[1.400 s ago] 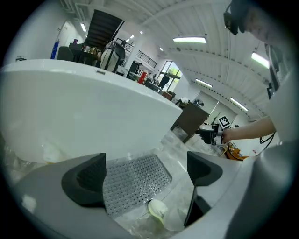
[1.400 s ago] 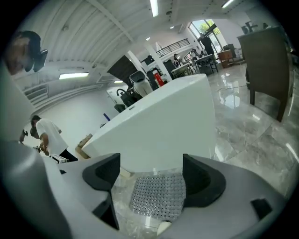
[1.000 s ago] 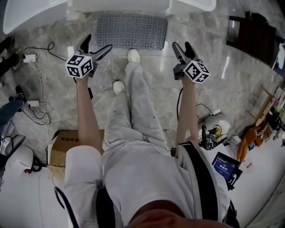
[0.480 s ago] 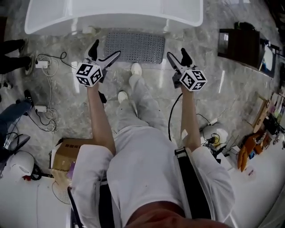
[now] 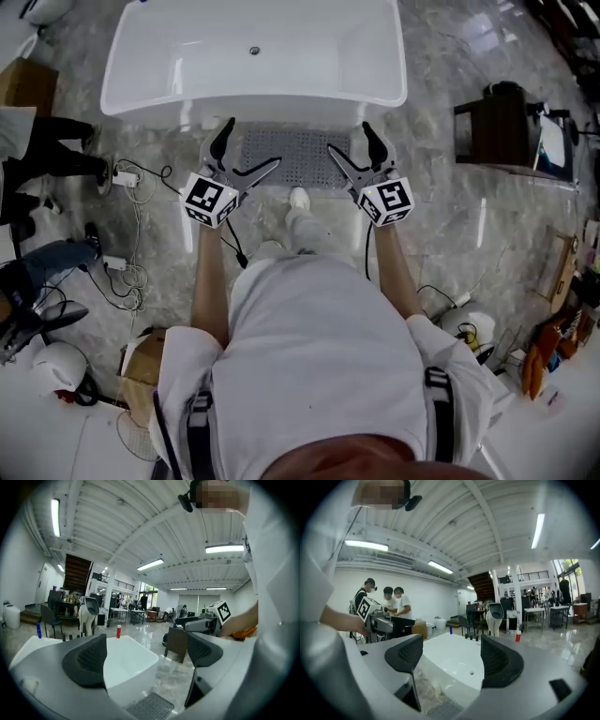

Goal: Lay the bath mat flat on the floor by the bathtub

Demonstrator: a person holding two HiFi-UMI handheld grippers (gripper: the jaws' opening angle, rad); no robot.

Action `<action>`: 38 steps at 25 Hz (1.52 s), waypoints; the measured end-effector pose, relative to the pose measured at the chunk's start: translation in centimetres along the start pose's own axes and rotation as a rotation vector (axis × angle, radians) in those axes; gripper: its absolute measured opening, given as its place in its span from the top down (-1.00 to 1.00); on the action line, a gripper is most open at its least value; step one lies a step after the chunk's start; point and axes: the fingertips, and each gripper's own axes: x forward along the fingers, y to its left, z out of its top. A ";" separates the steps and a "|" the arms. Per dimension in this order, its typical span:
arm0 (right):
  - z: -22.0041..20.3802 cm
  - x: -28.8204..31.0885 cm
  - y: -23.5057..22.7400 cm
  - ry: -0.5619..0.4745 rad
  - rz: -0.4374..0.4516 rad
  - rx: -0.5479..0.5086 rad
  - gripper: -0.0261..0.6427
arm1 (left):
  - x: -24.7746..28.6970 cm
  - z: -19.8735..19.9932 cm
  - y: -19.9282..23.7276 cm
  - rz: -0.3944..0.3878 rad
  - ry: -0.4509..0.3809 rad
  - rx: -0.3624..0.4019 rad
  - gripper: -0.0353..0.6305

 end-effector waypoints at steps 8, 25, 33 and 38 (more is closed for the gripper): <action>10.6 -3.7 0.7 -0.275 -0.061 -0.123 0.37 | 1.2 6.2 -3.4 0.058 -0.109 0.061 -0.41; 12.7 -6.7 5.9 -0.250 -0.183 -0.221 0.92 | -2.5 11.4 -8.8 -0.081 -0.280 0.001 0.90; 13.0 -5.6 13.2 -0.241 -0.140 -0.268 0.92 | -7.8 9.1 -8.2 -0.025 -0.206 0.067 0.89; 12.8 -6.0 16.0 -0.225 -0.145 -0.276 0.92 | -10.5 8.5 -7.6 -0.015 -0.247 0.023 0.89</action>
